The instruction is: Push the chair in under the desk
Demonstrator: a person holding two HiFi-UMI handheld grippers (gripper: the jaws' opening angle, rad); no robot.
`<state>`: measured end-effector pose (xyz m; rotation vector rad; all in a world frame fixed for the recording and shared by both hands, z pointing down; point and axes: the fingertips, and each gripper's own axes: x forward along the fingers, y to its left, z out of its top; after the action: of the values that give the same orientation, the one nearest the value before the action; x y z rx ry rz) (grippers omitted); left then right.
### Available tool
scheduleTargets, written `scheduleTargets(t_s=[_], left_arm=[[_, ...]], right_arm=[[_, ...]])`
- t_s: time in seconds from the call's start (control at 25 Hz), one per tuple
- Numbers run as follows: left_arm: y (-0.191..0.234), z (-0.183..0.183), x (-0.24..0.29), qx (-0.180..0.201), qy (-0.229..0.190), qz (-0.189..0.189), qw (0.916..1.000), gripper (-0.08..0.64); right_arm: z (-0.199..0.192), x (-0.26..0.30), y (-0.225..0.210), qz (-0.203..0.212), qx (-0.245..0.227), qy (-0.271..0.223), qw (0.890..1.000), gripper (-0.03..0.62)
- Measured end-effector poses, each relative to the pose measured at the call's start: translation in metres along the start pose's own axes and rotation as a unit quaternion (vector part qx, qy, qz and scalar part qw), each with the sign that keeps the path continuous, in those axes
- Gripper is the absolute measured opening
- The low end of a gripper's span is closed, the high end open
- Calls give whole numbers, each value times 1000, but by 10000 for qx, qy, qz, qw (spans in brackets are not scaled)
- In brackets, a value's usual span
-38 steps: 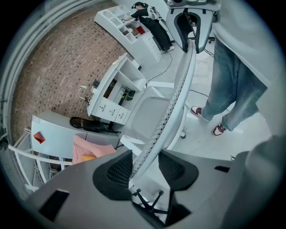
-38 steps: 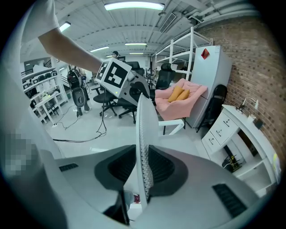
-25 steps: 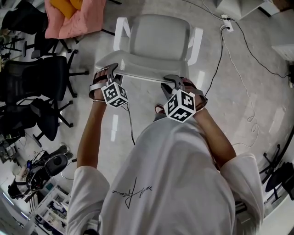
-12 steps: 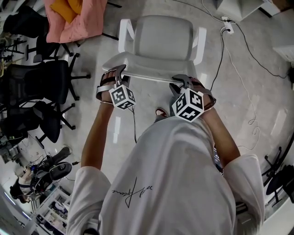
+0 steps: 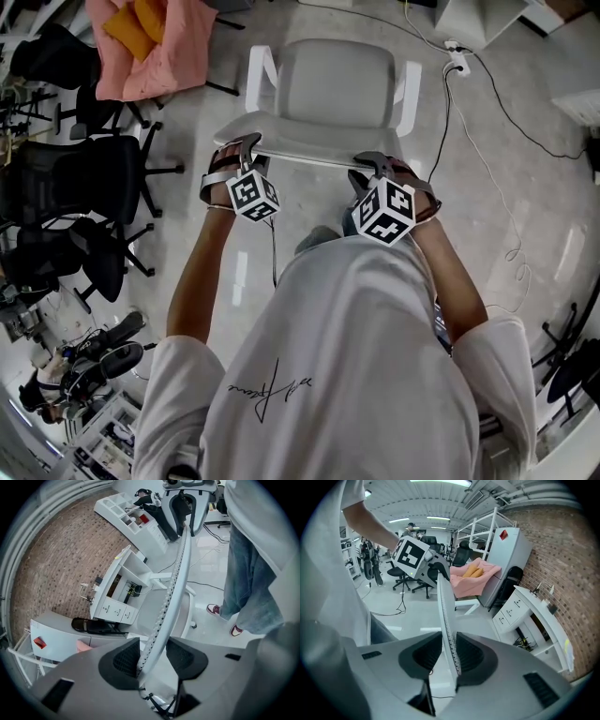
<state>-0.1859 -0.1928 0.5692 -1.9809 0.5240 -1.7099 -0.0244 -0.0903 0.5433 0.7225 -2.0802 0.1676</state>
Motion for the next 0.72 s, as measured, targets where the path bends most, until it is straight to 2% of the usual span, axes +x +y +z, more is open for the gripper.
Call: scheduleTargets(t_s=[0.48,0.72], left_arm=[[9,43,11,190,-176,8,9997,175],[19,63,24,308,-315,62,9990,175]], right_arm=[[-25,-16,-26,-169,234,106,9995,115],[-37,-17,-46,-673,383,-32,9970,121]])
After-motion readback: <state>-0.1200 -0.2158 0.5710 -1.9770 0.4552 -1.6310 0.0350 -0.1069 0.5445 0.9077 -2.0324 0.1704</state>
